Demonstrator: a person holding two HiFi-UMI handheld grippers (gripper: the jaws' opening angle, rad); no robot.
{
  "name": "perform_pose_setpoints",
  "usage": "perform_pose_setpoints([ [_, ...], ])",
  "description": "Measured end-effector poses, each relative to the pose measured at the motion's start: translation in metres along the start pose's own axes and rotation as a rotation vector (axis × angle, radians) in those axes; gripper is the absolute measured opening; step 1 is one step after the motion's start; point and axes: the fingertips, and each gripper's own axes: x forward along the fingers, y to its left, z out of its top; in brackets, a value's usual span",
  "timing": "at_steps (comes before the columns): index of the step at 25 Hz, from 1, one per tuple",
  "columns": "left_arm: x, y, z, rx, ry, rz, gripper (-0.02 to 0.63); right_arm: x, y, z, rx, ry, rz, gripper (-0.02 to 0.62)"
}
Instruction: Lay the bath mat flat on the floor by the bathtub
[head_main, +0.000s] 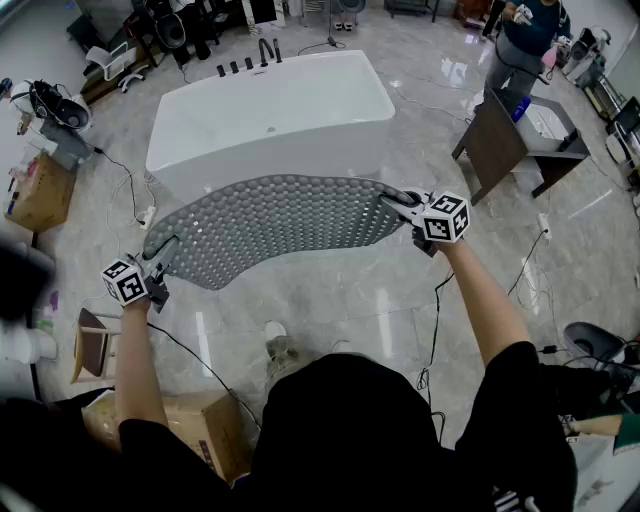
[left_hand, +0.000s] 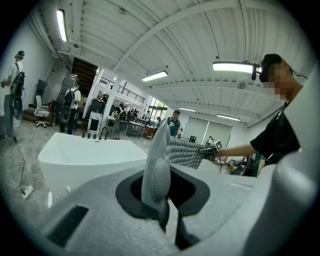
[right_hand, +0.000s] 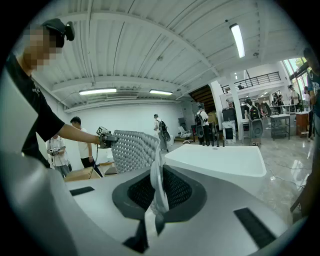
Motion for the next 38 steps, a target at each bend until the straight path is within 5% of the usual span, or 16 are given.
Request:
perform_pose_setpoints([
  [16,0.005,-0.010,-0.001,0.041,0.018,-0.082,0.031,0.000,0.012,-0.017,-0.014,-0.005,-0.012,0.027],
  [28,0.044,0.101,0.009,-0.019,0.009,-0.167,0.031,0.072,-0.042,0.007,0.041,0.027,-0.133,0.027],
  [38,0.080,0.212,0.046,0.010,0.065,-0.181,0.031,0.168,-0.080,0.044,0.074,0.077,-0.198,0.028],
])
